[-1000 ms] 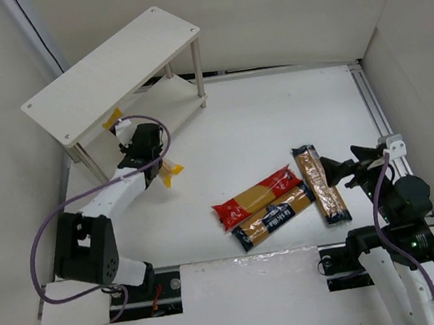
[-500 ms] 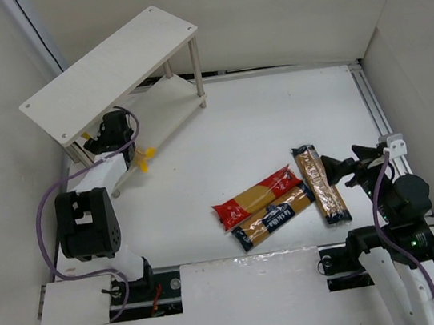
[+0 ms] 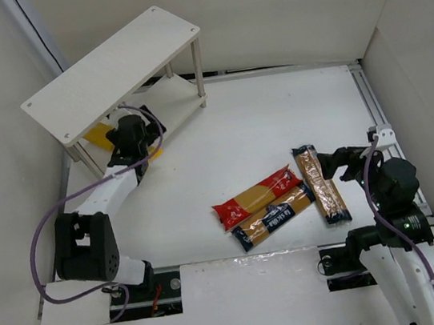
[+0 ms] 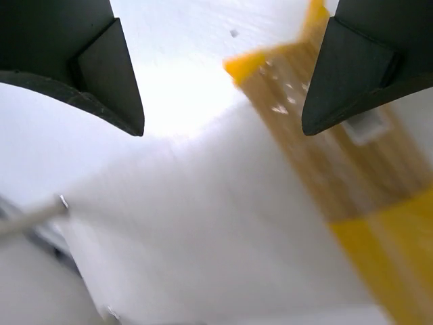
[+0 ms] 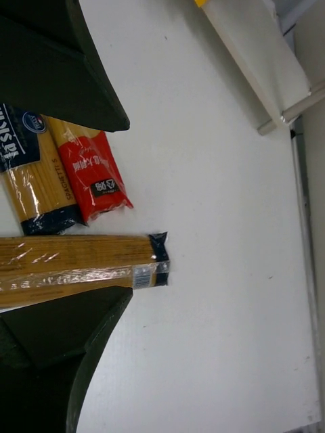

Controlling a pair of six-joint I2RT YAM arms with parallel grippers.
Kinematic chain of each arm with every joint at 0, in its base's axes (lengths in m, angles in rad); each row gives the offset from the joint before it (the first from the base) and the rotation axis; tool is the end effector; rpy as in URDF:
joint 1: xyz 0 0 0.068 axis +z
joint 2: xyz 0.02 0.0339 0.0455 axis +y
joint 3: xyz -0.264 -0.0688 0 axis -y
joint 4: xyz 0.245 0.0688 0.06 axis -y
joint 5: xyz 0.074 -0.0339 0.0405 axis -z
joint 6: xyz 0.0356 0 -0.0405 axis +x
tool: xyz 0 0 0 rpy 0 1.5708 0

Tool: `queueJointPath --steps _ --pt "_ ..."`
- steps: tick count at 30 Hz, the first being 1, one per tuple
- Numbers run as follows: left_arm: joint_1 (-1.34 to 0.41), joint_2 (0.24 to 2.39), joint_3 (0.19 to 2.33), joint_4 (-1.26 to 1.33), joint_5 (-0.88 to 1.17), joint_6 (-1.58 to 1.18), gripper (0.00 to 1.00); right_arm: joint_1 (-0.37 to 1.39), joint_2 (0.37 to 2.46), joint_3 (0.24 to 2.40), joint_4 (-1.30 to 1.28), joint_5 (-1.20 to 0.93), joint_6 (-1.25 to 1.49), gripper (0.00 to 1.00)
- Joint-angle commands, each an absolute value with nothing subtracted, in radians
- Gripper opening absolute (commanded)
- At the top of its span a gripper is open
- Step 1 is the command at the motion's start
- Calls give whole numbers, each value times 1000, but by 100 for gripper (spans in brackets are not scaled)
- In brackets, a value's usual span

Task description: Place and organize the pasta boxes and bags onto the shelf

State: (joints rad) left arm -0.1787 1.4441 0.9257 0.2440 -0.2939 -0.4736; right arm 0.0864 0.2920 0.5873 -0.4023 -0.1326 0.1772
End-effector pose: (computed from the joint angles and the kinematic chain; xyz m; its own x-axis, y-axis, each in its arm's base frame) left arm 0.3297 -0.0491 0.2768 -0.1897 -0.4093 -0.8924 -0.2144 0.9043 -0.3692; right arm 0.0920 0.0127 0.3065 -0.1429 0.1630 -0.9762 -0.1944 0.9625 0.1892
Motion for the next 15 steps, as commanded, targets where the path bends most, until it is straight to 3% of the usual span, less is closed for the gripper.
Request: queueJointPath --steps 1,8,12,15 --pt "-326 1365 862 354 -90 -358 100 92 354 617 -458 6 259 100" --pt "-705 1377 795 316 4 -91 100 92 684 699 -578 141 328 100" --pt "-794 1434 775 282 217 91 100 92 747 699 -565 117 310 100" --pt "-824 1497 808 239 268 126 100 92 726 676 -540 107 301 100"
